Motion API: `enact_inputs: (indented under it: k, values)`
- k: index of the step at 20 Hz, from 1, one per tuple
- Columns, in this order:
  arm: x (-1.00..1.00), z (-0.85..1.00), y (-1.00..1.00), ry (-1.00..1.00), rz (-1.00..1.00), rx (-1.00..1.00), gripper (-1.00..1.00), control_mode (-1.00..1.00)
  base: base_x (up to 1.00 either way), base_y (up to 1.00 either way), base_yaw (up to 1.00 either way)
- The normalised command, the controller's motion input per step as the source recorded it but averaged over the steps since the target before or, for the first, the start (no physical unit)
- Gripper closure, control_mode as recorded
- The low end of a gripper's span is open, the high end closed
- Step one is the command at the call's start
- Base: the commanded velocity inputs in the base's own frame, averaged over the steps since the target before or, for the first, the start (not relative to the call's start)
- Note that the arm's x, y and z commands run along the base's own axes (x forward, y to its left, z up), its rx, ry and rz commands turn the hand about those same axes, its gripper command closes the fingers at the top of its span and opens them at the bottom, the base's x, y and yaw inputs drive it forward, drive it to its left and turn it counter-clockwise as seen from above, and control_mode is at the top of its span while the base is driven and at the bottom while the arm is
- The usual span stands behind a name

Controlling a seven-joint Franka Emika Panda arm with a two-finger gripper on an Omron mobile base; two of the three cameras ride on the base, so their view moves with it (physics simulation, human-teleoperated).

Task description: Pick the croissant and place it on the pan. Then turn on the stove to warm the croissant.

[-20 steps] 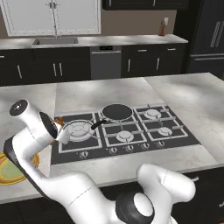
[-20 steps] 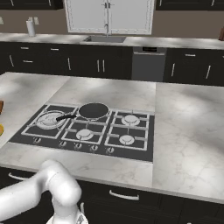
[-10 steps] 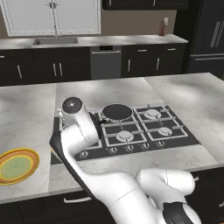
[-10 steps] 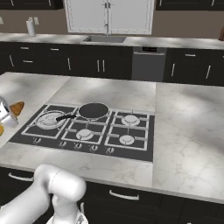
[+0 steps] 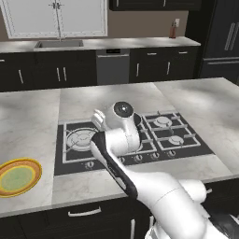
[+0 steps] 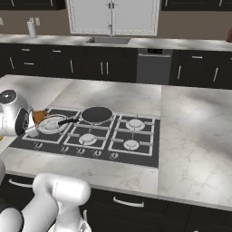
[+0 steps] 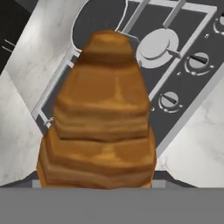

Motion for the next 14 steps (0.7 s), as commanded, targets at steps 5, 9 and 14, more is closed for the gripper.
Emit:
enact_inputs:
  k: [5, 9, 14]
  values:
    - [0.27, 0.20, -0.49, 0.09, -0.12, 0.20, 1.00, -1.00, 0.00, 0.00, 0.00]
    - [0.13, 0.40, -0.55, 0.08, -0.10, 0.22, 1.00, -1.00, 0.00, 0.00, 0.00]
    - [0.01, 0.38, -0.51, 0.09, -0.07, 0.22, 1.00, -1.00, 0.00, 0.00, 0.00]
